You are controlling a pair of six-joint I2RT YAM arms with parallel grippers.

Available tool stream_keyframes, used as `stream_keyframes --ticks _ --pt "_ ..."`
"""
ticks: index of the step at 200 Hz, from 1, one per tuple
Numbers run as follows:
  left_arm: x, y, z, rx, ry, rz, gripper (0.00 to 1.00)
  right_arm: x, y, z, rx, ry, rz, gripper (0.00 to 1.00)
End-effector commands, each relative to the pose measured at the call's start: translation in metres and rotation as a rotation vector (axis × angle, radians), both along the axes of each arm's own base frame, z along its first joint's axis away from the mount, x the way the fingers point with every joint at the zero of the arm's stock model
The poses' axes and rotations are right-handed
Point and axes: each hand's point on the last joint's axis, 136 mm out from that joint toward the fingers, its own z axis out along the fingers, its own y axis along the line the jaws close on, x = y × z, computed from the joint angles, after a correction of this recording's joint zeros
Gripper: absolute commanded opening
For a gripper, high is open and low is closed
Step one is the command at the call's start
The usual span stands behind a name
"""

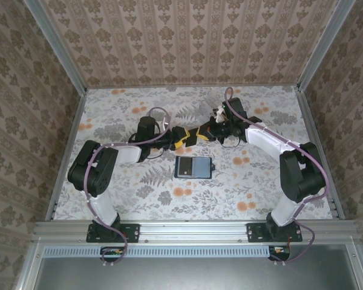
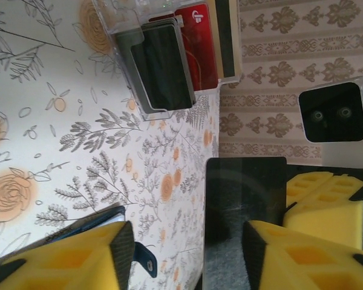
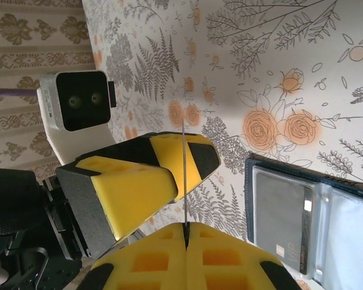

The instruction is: Put the credit cards into the card holder

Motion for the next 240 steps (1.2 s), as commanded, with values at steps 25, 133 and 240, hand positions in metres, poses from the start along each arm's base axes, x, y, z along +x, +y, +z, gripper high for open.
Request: stream_keyframes --ticks 25,133,240 --pt "-0.004 -0.008 0.027 -0.081 -0.052 -0.04 0.33 0.006 0.0 0.016 0.04 -0.045 0.011 0.0" --pt "-0.004 0.001 0.032 -0.08 -0.024 0.038 0.0 0.008 -0.008 -0.003 -0.016 0.024 0.006 0.09" --pt "-0.057 0.032 -0.012 0.428 -0.052 0.106 0.0 -0.048 -0.02 -0.048 -0.344 0.043 0.037 0.14"
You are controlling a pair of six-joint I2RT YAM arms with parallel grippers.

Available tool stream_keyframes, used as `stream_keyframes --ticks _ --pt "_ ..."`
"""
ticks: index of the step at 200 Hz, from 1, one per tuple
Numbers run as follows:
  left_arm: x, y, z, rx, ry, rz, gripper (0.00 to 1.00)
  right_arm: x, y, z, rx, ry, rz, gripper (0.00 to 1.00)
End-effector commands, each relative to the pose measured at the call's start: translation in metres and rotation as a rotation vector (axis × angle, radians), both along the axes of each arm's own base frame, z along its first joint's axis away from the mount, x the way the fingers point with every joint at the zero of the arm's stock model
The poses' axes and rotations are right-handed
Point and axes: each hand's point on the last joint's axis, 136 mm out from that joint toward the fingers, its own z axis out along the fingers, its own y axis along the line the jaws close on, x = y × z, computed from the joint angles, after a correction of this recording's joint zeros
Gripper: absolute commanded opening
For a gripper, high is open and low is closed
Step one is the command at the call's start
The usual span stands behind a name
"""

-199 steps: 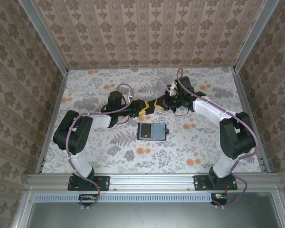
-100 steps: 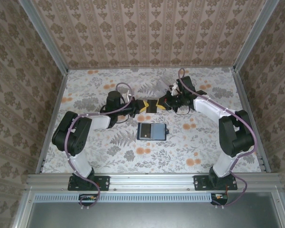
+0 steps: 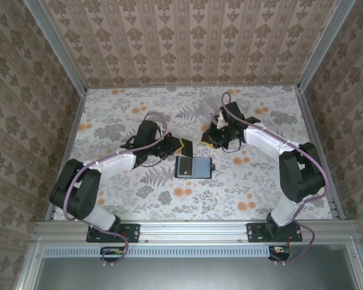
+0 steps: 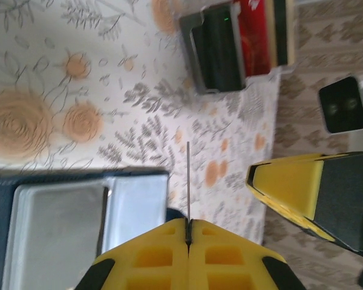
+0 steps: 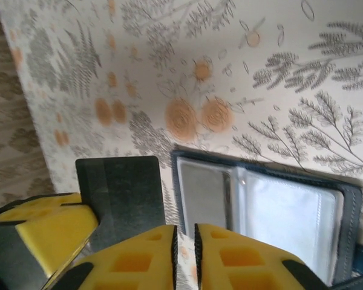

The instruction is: Put the credit cards into the card holder

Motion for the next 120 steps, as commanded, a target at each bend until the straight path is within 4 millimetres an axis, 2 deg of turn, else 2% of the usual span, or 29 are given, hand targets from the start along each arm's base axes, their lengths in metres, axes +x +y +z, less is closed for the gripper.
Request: stream_keyframes --ticks 1,39,61,84,120 --pt "-0.016 0.012 -0.012 0.161 -0.064 -0.013 0.0 -0.025 -0.002 -0.01 -0.109 -0.001 0.033 0.14" --pt "-0.034 0.013 -0.028 0.213 -0.085 -0.02 0.0 -0.047 0.007 -0.04 -0.245 0.038 0.072 0.06" --pt "-0.038 0.009 -0.031 0.208 -0.092 -0.037 0.0 -0.055 -0.008 -0.054 -0.368 0.074 0.055 0.06" --pt "-0.039 0.007 -0.034 0.221 -0.103 -0.053 0.0 -0.058 -0.033 -0.065 -0.498 0.095 0.022 0.06" --pt "-0.039 0.003 -0.039 0.216 -0.099 -0.067 0.0 -0.063 -0.047 -0.076 -0.554 0.12 0.021 0.06"
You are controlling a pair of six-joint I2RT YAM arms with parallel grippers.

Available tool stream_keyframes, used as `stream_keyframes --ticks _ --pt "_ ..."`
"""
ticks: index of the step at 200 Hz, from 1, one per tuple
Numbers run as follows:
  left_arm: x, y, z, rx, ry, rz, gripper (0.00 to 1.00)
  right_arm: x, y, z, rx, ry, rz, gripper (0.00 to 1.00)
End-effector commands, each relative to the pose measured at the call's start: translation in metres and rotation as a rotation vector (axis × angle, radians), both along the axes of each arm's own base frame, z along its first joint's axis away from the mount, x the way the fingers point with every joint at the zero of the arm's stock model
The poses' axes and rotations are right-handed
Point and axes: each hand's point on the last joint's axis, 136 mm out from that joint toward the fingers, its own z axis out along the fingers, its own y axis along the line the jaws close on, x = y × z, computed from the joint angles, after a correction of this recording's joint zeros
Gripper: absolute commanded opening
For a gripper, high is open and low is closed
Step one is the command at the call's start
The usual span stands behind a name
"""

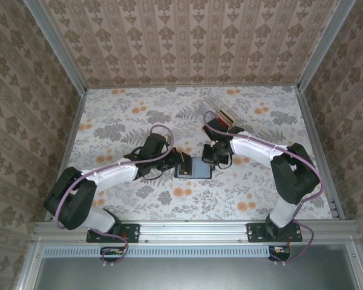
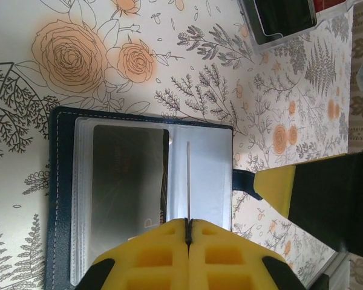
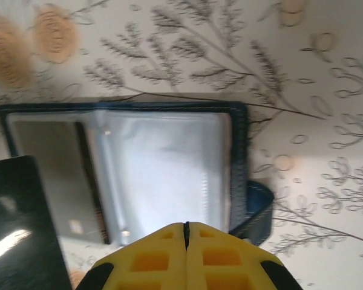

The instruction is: Put the credit cards into the card holder

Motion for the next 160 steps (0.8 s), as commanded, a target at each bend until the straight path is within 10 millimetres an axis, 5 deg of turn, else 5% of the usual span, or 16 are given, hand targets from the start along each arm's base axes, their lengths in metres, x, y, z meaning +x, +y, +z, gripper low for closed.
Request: stream_keyframes --ticks 1,53,160 --pt "0.002 -0.003 -0.005 0.018 -0.023 -0.022 0.0 -0.009 -0.027 -0.014 -0.129 0.036 -0.013 0.06" --pt "-0.001 -0.008 -0.009 0.019 -0.017 -0.037 0.0 -0.013 -0.049 -0.019 -0.222 0.049 -0.023 0.05" --pt "0.006 -0.018 -0.018 -0.001 -0.065 -0.05 0.0 -0.023 -0.057 -0.054 -0.236 0.107 -0.021 0.02"
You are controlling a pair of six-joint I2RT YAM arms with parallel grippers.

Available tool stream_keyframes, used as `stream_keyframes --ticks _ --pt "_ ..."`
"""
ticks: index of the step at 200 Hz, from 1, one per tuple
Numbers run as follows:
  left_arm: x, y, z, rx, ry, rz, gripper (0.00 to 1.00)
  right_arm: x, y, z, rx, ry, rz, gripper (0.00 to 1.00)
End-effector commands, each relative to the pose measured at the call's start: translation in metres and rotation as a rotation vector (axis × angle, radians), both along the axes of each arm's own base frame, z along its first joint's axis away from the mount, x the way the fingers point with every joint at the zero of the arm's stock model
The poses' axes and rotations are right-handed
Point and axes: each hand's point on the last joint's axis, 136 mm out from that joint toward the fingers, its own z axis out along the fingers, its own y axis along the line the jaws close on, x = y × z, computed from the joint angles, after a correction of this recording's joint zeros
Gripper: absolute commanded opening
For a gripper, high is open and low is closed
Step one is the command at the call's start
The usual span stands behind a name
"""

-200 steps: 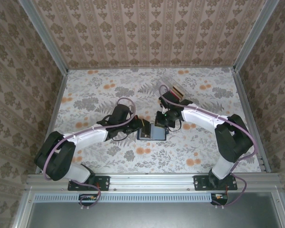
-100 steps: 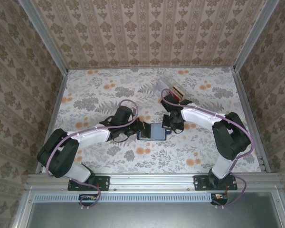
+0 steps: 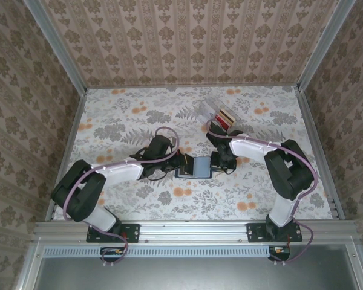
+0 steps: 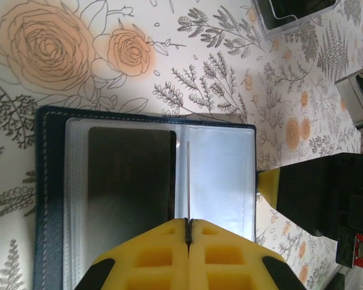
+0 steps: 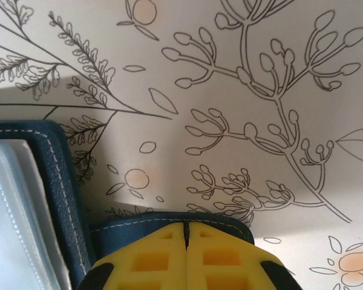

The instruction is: Put the credit cards into the card holder

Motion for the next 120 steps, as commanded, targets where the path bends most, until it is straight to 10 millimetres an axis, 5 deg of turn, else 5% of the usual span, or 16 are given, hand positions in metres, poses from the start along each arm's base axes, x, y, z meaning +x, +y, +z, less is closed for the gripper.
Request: stream_keyframes --ticks 1,120 --pt "0.005 -0.004 0.0 -0.009 -0.054 -0.011 0.0 -0.007 -0.009 -0.013 -0.033 0.028 0.005 0.02" --pt "-0.001 -0.019 -0.024 -0.049 -0.014 -0.04 0.0 -0.006 -0.006 -0.017 -0.016 0.029 0.008 0.02"
